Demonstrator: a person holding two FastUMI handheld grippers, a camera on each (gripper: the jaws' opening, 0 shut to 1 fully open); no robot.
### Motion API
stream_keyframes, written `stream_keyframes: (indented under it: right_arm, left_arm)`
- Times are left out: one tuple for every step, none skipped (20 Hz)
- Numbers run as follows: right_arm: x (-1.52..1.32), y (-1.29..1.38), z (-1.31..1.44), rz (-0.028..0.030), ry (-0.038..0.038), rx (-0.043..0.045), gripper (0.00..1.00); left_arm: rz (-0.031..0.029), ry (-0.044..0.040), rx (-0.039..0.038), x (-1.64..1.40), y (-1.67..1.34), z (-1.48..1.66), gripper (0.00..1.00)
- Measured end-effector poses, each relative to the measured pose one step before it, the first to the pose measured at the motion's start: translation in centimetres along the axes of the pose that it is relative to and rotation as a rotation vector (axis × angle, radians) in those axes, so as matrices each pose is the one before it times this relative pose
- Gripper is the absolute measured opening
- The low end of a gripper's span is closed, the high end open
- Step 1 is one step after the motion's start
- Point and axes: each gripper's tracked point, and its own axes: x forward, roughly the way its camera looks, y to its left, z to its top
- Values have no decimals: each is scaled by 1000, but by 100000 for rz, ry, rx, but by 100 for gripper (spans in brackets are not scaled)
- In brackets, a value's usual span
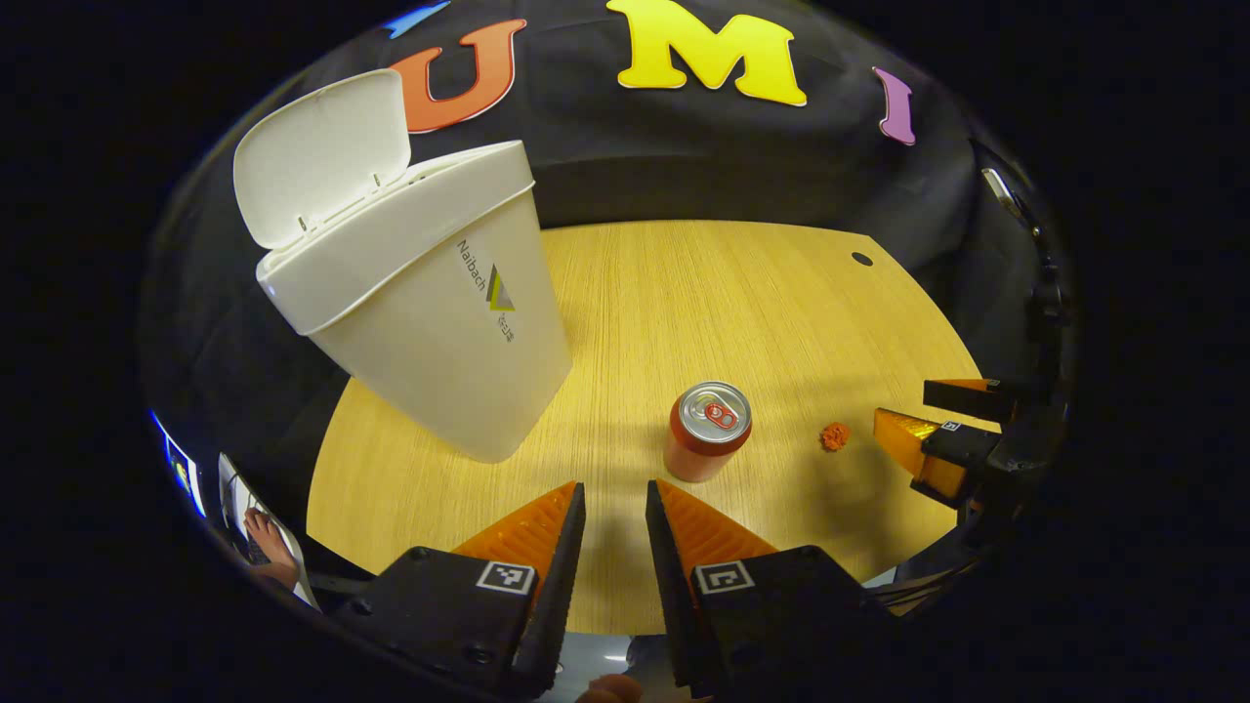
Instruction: Press the lid of the desktop garbage bin to open it, pick up the crumpled paper on the desktop and throw it into the bin, then pick up the pop can on the desktop and drop it into the bin, and finally close the garbage bin lid.
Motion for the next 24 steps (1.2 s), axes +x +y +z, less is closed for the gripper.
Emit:
stream_keyframes:
  right_arm:
    - [653,342,-510,933,2526,186,94]
    - [534,72,-381,814,2186,418,93]
    - [627,156,-505,930,2490,339,94]
    - [687,-14,-339,120,2329,61,94]
    - [783,-46,-236,-70,1872,240,94]
    - [730,26,-175,85,1708,291,93]
    - [816,-59,-156,-91,1789,230,94]
    - [512,-11,-135,126,1823,199,94]
    - [542,226,-49,1132,1221,840,94]
    - [522,-53,28,-25,1533,357,94]
    - [375,-161,-126,-633,1467,210,94]
    - [310,-95,40,-536,1368,444,94]
    - [333,-65,-42,-769,1898,389,94]
    - [302,-151,-80,-428,2012,381,94]
    - [162,36,-190,33,1660,630,86]
    - [201,49,-54,36,1261,961,81]
    - [122,-64,-200,-359,967,722,76]
    - [12,72,7,159,780,523,72]
    - [29,186,55,276,552,9,67]
    - [126,-114,-22,-542,542,-354,63]
    - [161,67,23,288,482,-281,55]
    - [311,-185,-278,-813,284,-404,55]
    - [-112,56,179,-74,397,-202,45]
    - [-63,172,4,308,260,-209,46]
  left_arm:
    - [-1306,1770,-1720,379,-253,-298,55]
    - [-203,1684,-965,340,-53,-154,61]
    - [352,1088,-337,363,122,-109,73]
    - [498,1266,212,318,79,-68,69]
    - [-32,1056,68,328,-1,-139,73]
    - [78,911,125,270,-112,-129,76]
    - [219,1255,458,236,-70,-172,79]
    - [733,722,761,241,78,-34,80]
    - [617,804,815,263,54,-71,80]
    - [1085,579,1128,178,142,6,87]
    - [1733,206,1513,227,230,117,81]
    - [-112,395,3003,185,-191,122,81]
    - [-64,-644,3285,132,-183,261,81]
    - [1897,-1539,3194,40,114,362,81]
    - [-42,-1385,2621,104,-148,282,81]
    - [-495,-671,772,90,-216,196,81]
    - [-597,358,-648,126,-214,-38,81]
    - [-555,773,-947,86,-138,-238,81]
    - [-435,857,-1119,94,-104,-169,84]
    - [134,740,-426,92,27,-159,85]
    - [340,218,-186,36,141,-88,86]
    - [273,51,92,87,144,-48,86]
    - [-47,124,147,15,72,-44,86]
    - [-595,378,324,17,-126,-92,86]
